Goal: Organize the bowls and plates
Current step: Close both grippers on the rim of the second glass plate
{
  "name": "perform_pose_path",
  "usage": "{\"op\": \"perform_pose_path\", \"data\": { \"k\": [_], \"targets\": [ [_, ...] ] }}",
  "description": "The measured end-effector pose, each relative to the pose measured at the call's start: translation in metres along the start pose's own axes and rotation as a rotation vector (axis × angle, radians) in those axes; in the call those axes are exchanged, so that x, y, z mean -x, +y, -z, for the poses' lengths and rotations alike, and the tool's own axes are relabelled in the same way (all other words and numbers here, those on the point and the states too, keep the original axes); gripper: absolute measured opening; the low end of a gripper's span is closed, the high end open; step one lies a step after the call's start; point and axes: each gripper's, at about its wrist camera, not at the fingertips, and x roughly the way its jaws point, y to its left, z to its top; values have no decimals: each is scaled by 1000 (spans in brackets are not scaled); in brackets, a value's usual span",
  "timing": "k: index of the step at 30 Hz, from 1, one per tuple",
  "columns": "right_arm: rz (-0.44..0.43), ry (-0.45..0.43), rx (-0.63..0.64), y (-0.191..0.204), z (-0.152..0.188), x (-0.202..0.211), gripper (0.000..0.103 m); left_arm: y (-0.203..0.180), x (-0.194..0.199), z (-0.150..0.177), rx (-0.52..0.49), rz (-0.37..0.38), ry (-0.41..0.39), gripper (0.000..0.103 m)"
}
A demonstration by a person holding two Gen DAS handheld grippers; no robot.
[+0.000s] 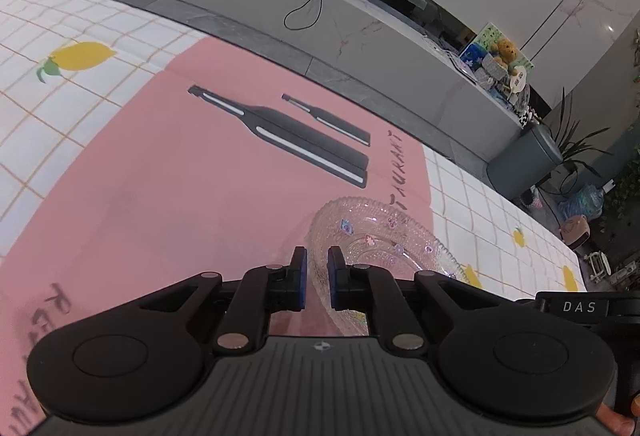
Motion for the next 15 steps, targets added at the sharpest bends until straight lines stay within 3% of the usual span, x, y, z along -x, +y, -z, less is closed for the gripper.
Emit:
{"op": "perform_pose_path", "data": {
  "k": [15],
  "targets": [
    [-98,-93,-32,-1,47,108,9,-47,93,20,-26,54,-56,11]
  ]
}}
